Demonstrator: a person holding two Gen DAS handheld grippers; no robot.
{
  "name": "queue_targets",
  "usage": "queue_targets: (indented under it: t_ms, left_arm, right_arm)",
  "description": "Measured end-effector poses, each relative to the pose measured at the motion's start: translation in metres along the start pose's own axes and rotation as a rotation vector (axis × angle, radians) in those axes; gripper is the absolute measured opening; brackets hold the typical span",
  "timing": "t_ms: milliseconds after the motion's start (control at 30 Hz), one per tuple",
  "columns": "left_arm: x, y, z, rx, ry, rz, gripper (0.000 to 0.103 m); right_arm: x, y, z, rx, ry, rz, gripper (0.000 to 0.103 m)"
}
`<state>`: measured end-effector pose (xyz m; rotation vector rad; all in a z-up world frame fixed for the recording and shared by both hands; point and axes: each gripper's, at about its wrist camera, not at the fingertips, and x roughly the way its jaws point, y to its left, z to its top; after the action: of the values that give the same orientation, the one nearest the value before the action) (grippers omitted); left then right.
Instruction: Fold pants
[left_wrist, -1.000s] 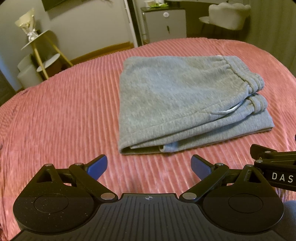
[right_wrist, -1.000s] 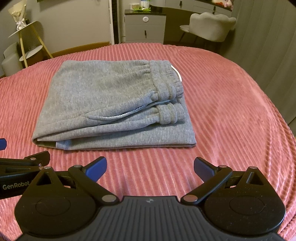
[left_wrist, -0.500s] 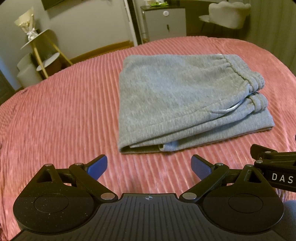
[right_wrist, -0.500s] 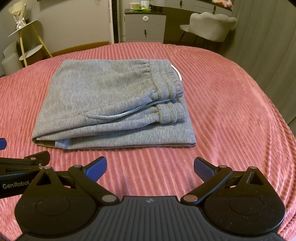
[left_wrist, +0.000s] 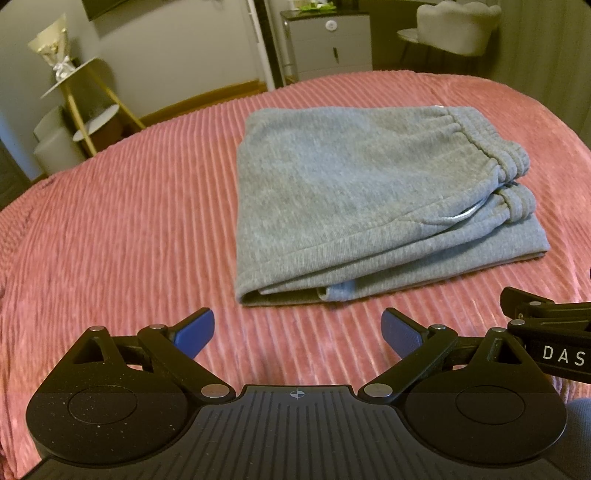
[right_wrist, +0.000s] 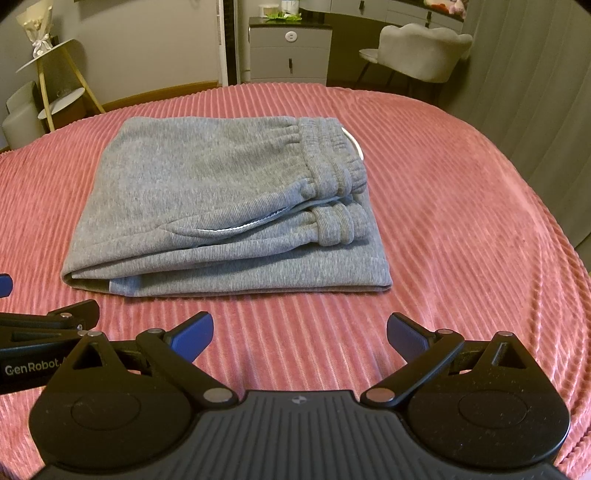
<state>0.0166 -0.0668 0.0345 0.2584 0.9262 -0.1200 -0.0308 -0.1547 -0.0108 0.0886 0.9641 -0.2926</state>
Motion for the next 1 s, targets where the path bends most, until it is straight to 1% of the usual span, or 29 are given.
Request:
queue_targets:
  t_ms: [1000]
  left_arm:
    - [0.0086,-0.0004,0.0017,0.005,0.013,0.006,0.1]
  right_arm:
    - [0.0045,0.0004,0.0003,-0.012,0.005,0.0,0.1]
